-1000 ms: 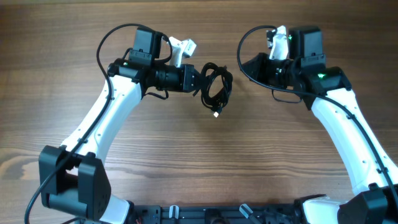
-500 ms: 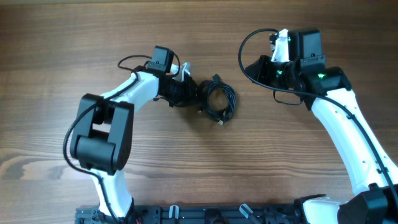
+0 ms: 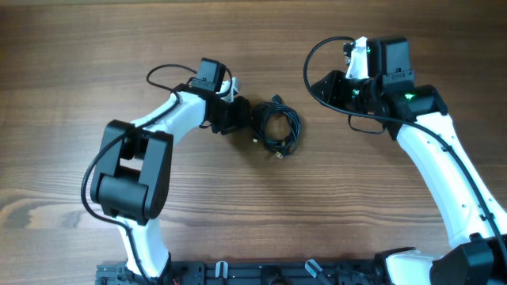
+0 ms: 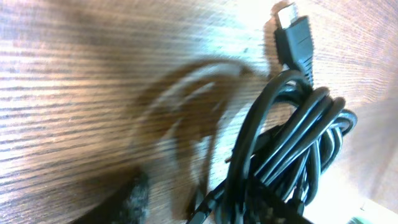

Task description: Untangle cables

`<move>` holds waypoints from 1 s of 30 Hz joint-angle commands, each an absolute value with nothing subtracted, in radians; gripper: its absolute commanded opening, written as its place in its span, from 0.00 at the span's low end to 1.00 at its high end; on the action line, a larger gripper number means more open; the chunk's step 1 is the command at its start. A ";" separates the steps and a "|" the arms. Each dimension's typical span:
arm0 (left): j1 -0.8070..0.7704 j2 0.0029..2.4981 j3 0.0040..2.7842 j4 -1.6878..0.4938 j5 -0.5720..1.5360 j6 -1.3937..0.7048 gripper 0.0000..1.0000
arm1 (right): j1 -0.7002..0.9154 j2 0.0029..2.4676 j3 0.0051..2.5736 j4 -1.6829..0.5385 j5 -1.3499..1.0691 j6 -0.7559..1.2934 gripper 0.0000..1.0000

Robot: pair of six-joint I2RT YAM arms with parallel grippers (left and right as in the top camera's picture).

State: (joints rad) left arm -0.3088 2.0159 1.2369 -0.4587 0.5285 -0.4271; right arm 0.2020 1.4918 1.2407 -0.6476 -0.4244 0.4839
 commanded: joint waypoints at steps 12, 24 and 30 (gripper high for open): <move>-0.521 1.977 1.261 -0.368 0.113 -0.337 0.52 | 0.203 1.485 1.256 -0.660 -0.411 0.461 0.24; -0.519 1.976 1.261 -0.389 0.115 -0.348 0.09 | 0.203 1.487 1.256 -0.670 -0.411 0.445 0.24; -0.517 1.976 1.261 -0.397 0.195 -0.348 0.04 | 0.235 1.492 1.256 -0.643 -0.412 0.448 0.24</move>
